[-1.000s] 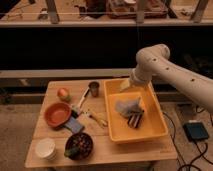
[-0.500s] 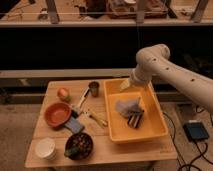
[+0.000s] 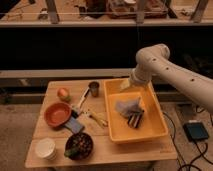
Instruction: Place apple in red bowl
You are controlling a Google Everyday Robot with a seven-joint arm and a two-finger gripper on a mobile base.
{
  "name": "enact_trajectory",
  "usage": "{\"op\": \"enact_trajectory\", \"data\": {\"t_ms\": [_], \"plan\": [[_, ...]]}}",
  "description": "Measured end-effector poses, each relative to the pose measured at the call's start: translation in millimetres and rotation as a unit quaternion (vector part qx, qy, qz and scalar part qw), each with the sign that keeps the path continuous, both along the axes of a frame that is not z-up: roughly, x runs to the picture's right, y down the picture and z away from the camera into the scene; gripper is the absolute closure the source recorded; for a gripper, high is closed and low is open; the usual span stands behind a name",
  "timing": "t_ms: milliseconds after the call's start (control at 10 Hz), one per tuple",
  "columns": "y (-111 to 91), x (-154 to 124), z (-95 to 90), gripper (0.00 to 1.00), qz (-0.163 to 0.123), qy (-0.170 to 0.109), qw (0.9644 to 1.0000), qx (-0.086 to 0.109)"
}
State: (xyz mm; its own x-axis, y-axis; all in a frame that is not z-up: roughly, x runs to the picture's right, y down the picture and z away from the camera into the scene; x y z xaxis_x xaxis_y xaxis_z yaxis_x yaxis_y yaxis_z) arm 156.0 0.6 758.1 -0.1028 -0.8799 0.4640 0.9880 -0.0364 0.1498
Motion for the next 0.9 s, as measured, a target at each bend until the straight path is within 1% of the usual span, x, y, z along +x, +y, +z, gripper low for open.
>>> {"op": "enact_trajectory", "data": {"t_ms": [100, 200, 300, 400, 500, 700, 800, 900], "plan": [[2.0, 4.3, 0.2, 0.20, -0.004, 0.026, 0.9997, -0.003], [0.2, 11.3, 2.4, 0.20, -0.016, 0.051, 0.9986, -0.001], [-4.5, 22.3, 4.5, 0.20, -0.023, 0.066, 0.9975, 0.002], [-7.2, 26.3, 6.1, 0.20, -0.028, 0.069, 0.9972, 0.004], [-12.5, 23.2, 8.6, 0.20, -0.038, 0.068, 0.9969, 0.008], [-22.8, -2.5, 11.0, 0.20, -0.045, 0.048, 0.9976, 0.019], [-25.5, -11.0, 10.5, 0.20, -0.047, 0.042, 0.9978, 0.023], [-31.1, -36.3, 9.3, 0.20, -0.049, 0.025, 0.9980, 0.030]]}}
